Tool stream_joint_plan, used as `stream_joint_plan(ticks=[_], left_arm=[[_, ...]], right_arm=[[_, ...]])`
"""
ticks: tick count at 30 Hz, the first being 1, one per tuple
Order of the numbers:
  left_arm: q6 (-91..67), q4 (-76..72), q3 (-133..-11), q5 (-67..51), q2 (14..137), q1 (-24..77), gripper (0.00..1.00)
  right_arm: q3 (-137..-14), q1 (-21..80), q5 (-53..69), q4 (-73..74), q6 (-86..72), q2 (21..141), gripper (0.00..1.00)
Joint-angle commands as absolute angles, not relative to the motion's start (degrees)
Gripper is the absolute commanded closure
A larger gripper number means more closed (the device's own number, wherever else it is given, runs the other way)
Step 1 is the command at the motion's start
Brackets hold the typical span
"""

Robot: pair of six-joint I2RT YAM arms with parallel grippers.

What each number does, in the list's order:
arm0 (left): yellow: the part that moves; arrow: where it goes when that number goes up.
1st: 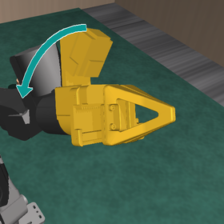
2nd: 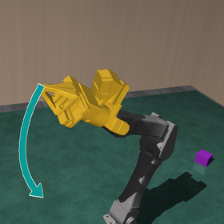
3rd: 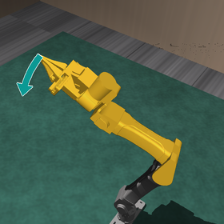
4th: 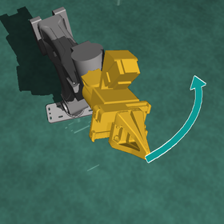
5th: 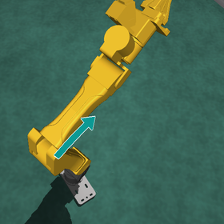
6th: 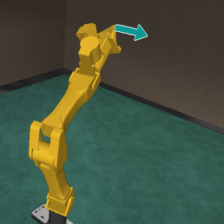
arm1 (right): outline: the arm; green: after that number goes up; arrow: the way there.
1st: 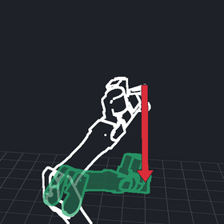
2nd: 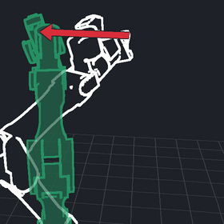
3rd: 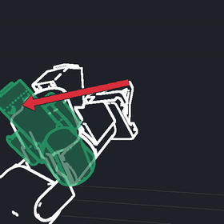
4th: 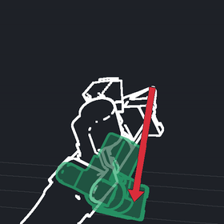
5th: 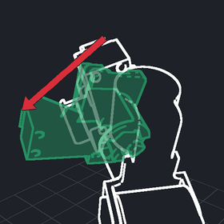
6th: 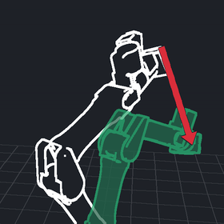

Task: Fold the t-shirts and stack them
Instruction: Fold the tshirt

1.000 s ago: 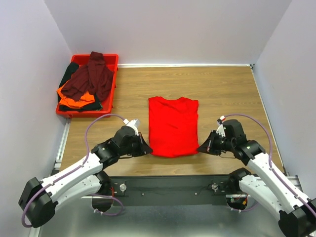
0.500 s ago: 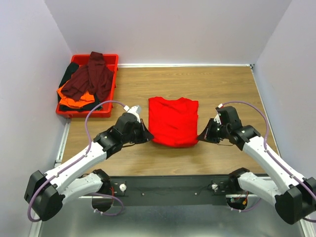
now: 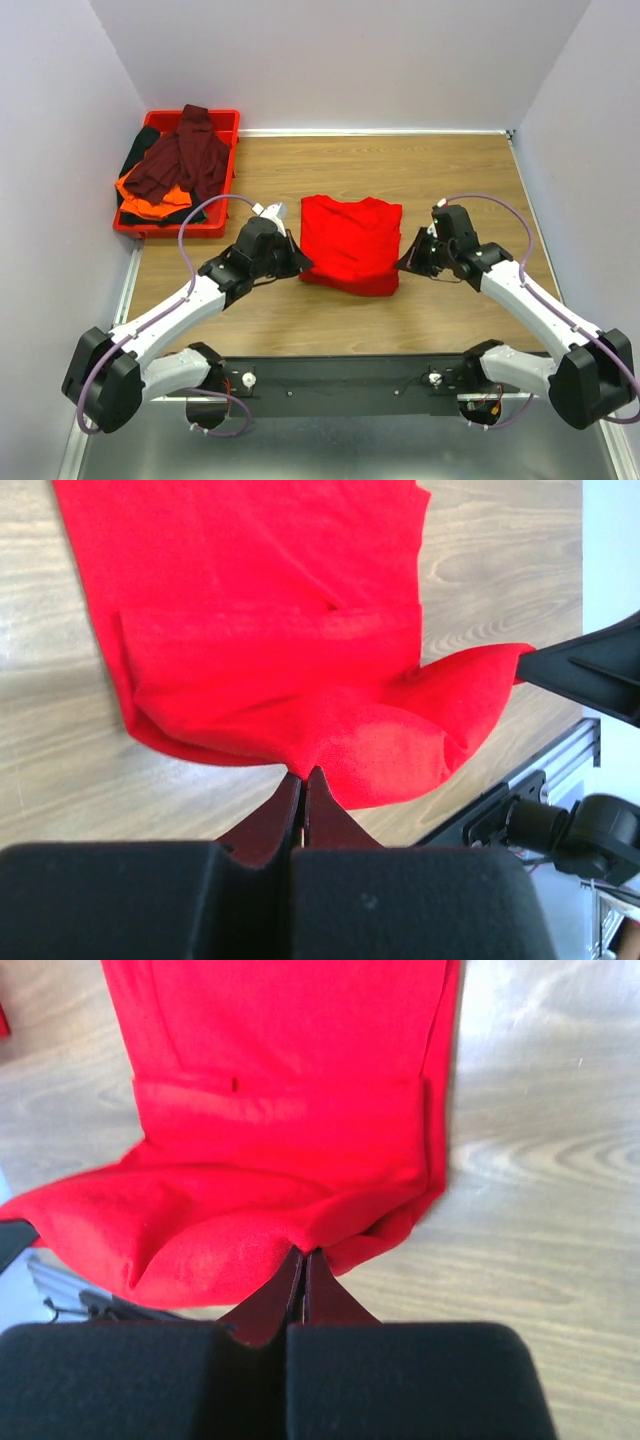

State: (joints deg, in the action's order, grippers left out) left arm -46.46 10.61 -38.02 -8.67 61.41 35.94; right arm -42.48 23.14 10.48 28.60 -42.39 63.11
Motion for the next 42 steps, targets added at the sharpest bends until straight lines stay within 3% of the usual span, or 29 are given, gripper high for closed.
stream_joint_plan(ticks=[1, 27, 42], left_arm=[[-45.4, 6.9, -39.6, -10.4, 64.1, 34.3, 1.0], [-40.8, 6.7, -55.5, -12.1, 77.6, 26.5, 1.0], [-42.5, 2.7, -65.9, -12.9, 92.8, 25.0, 1.0]], right_arm=[[-46.3, 23.2, 6.0, 24.5, -41.9, 64.9, 0.99], [-61.3, 22.0, 0.3, 22.3, -38.2, 81.3, 1.0], [-68.2, 16.5, 2.5, 20.1, -37.3, 91.8, 1.0]])
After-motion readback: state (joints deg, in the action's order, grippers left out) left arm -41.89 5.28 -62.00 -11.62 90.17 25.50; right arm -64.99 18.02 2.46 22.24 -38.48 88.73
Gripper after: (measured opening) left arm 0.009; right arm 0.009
